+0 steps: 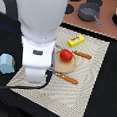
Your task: Interact with the objects in diverse but meaningful ways.
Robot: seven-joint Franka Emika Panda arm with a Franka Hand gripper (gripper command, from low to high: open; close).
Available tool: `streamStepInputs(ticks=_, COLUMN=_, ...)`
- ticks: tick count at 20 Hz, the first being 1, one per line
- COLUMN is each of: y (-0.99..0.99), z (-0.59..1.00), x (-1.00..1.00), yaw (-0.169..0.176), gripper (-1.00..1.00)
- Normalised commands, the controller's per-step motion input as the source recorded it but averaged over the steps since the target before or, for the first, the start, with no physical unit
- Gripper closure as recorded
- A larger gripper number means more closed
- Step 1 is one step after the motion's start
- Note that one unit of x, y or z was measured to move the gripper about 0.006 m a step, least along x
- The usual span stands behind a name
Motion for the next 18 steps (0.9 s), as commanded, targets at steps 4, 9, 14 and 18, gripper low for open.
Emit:
streamStepInputs(ticks=4, y=0.57, z=0.43, x=-0.92, yaw=0.000, gripper=1.00)
streamStepInputs(ticks=9, y=0.63, z=0.21, x=-0.86, yaw=0.000, gripper=1.00)
streamStepInputs(ticks=14, y=0.64, z=-0.06, x=-0.80, yaw=0.000, gripper=1.00)
streamStepInputs(ticks=18, y=0.61, z=-0.40, x=-0.67, yaw=0.000, gripper=1.00)
